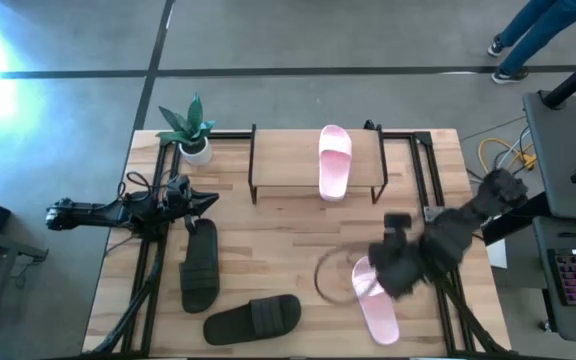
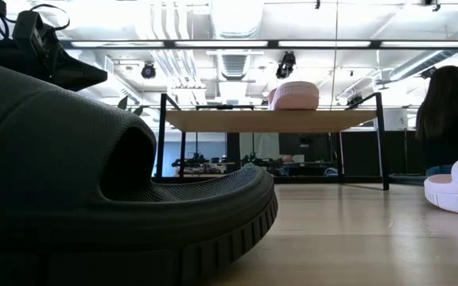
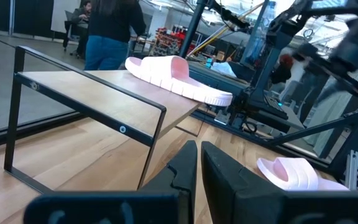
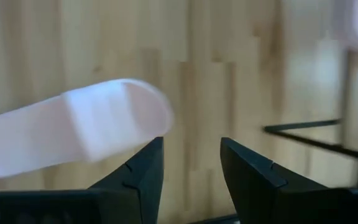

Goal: Pick and place slides into the shelf
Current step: Put the pink slipper on the shelf

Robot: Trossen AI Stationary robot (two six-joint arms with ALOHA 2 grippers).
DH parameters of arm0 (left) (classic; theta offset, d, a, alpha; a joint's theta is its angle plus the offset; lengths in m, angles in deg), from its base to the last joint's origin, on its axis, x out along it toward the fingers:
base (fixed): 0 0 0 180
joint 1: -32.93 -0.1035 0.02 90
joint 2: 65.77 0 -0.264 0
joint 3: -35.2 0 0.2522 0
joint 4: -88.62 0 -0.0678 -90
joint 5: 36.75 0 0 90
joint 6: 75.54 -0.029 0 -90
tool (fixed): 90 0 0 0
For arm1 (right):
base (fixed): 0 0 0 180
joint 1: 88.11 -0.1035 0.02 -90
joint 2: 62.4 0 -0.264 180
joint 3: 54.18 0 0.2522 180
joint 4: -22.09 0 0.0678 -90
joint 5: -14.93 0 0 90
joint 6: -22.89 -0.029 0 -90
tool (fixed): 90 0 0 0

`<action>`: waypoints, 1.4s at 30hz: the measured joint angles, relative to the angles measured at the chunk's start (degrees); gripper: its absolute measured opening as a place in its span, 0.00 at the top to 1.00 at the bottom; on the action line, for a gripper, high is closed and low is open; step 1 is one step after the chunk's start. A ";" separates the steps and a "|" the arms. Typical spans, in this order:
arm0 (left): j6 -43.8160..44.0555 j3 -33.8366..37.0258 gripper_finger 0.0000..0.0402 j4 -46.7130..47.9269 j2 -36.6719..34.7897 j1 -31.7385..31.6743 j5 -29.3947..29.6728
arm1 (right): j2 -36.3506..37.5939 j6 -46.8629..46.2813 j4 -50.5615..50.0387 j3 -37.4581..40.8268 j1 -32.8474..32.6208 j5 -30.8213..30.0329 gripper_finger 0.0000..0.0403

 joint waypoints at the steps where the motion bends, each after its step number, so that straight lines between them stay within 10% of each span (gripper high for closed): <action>1: -0.01 0.00 0.98 -0.01 0.00 0.02 0.00 | -0.97 -2.20 0.01 0.01 -2.34 0.01 0.63; 16: 0.00 0.00 0.98 0.00 -0.02 0.00 0.00 | -17.11 -19.10 1.12 -0.28 -21.35 -0.11 0.54; 26: 0.00 0.00 0.98 -0.01 0.00 0.00 0.01 | -24.83 -20.64 4.01 0.02 -22.26 -13.76 0.41; 42: -0.02 0.00 0.98 0.00 0.22 0.02 -0.01 | -20.42 -20.54 15.76 17.16 -18.69 -12.36 0.43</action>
